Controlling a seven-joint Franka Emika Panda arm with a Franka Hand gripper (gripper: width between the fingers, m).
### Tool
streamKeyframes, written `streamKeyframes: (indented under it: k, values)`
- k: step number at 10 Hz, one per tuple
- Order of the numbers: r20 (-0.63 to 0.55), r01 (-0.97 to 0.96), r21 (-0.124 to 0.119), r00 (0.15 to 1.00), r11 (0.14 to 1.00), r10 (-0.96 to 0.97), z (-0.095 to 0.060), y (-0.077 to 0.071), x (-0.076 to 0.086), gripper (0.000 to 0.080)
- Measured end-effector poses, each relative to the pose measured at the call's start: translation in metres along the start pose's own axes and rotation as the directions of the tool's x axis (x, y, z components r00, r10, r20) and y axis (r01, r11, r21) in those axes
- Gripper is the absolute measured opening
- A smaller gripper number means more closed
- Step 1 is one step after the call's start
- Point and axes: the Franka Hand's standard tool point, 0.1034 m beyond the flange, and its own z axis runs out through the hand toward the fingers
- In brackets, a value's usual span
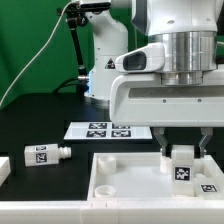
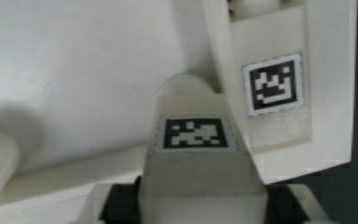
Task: Assemble one leg
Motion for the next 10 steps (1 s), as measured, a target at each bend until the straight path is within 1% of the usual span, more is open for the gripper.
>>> streamKeyframes:
  k: [1,2,3,4,5,6,7,8,9,10]
  values:
    - [0.001,-0.11,0.001,0.994,0.994,0.11,0.0002,0.0002,-0.0002,0.0282]
    - [-0.001,-0.237,0.007,0.972,0.972,0.237,0.0007,-0.0003,-0.0013,0.0282]
    - [-0.006,-0.366,0.006,0.931,0.931,0.366,0.001,-0.0013,-0.0023,0.0282]
    - [-0.011,-0.482,0.002,0.876,0.876,0.482,0.001,-0.0021,-0.003,0.0282]
    - [-0.018,-0.603,-0.002,0.797,0.797,0.603,0.001,-0.0038,-0.0044,0.0282]
    - [-0.008,-0.693,0.001,0.721,0.721,0.693,0.0006,-0.0036,-0.0045,0.0282]
    - [0.005,-0.75,0.005,0.661,0.661,0.75,0.0006,-0.0034,-0.0045,0.0282]
    - [0.007,-0.765,0.006,0.644,0.644,0.765,0.0006,-0.0035,-0.0046,0.0292]
    - [0.007,-0.733,0.006,0.68,0.68,0.733,0.0006,-0.0029,-0.0043,0.0292]
    - [0.005,-0.687,0.007,0.727,0.727,0.687,0.0002,-0.0012,-0.0028,0.0463]
